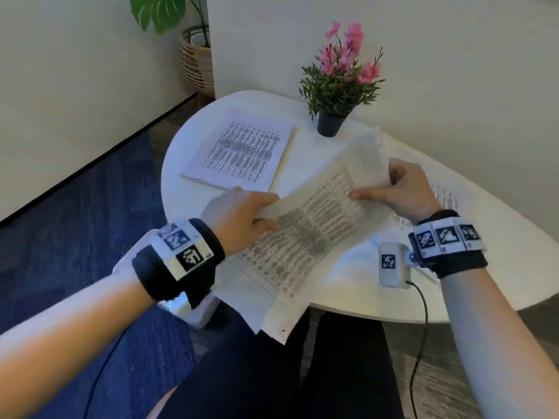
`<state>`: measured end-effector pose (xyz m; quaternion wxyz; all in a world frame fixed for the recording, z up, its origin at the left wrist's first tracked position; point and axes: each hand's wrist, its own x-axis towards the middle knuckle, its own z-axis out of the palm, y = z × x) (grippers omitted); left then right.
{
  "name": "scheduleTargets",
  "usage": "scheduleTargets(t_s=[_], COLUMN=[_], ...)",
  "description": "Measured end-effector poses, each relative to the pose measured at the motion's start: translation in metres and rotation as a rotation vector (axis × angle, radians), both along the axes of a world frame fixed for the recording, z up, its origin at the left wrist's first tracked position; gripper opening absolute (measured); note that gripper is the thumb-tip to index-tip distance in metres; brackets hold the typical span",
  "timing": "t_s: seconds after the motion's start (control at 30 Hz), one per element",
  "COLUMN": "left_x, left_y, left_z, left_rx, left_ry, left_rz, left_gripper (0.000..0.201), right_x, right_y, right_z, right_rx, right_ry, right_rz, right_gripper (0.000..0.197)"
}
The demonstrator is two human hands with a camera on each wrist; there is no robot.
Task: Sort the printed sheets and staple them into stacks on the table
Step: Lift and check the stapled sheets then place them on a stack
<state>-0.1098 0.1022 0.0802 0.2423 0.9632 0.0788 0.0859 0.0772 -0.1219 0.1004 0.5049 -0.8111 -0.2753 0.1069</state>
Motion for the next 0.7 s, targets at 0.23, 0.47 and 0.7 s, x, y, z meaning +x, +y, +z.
scheduleTargets(t_s=[0.23, 0.47, 0.7], left_x=[0.006, 0.03, 0.044], left_y=[0.064, 0.07, 0.059], left_z=[0.03, -0.001, -0.05], left_rx=[-0.135, -0.752, -0.681], left_ry=[-0.202, -0.313, -0.271], left_rz=[0.241, 0.217, 0.249], left_gripper=[0.036, 0.06, 0.058], right_x=[-0.002, -0.024, -0.031], right_y=[-0.038, -0.036, -0.026], right_z=[-0.01, -0.033, -0.062], right_rx=[0.498, 0.63, 0.454], right_ry=[0.143, 0.206, 0.235], right_rz=[-0.204, -0.31, -0.336], right_gripper=[0.048, 0.031, 0.036])
